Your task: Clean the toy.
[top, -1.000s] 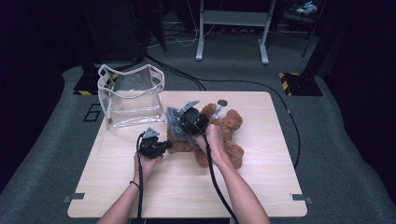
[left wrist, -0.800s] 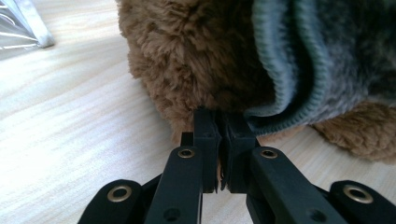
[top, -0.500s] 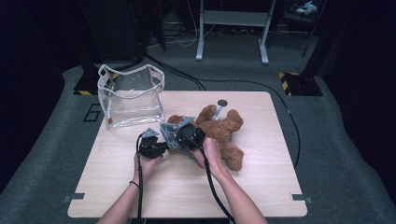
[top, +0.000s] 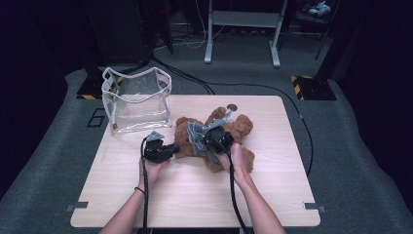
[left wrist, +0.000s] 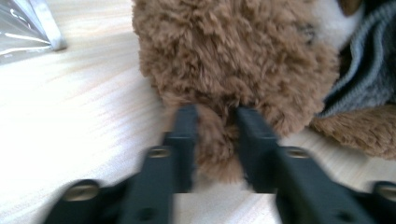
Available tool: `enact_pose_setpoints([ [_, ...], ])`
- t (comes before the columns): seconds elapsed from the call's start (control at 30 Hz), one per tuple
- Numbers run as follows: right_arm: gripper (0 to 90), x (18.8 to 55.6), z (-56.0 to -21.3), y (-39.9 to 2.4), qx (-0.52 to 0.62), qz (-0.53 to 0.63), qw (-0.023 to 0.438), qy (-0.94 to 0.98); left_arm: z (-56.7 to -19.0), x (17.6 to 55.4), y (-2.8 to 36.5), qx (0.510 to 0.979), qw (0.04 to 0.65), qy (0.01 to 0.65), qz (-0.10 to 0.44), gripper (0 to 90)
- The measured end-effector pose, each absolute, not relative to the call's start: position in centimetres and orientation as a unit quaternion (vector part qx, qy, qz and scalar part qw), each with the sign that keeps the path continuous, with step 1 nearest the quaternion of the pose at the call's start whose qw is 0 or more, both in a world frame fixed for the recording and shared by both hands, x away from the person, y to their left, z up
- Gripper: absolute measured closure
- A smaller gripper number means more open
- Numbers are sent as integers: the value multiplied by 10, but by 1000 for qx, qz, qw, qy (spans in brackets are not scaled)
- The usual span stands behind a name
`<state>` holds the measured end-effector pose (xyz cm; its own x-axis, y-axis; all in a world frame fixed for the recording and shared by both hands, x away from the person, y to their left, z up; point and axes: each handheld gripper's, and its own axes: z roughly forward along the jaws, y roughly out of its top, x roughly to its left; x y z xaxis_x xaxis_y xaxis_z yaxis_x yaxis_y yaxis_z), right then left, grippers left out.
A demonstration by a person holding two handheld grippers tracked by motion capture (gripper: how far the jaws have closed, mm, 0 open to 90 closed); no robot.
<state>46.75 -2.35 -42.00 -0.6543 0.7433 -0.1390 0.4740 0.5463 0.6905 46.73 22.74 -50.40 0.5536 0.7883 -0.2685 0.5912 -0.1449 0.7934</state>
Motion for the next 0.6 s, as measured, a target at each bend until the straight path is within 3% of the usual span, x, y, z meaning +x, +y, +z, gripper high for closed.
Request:
enact_pose_setpoints([
  [0.03,746,467,-420,-23,357,315,213,853,-504,467,227,749,464,460,106,561],
  [0.07,745,471,-420,-24,353,316,216,854,-503,467,226,752,459,462,103,561],
  [0.1,745,477,-419,-23,361,313,214,852,-504,467,224,758,452,460,101,453],
  [0.23,744,487,-419,-20,378,305,206,850,-505,469,219,773,432,452,109,380],
  [0.3,744,490,-420,-20,380,304,204,850,-505,471,218,770,436,452,112,458],
  [0.43,742,492,-418,-21,386,297,198,850,-505,470,217,768,443,446,117,747],
  [0.6,741,479,-407,-13,341,327,213,855,-505,470,217,766,444,450,114,818],
])
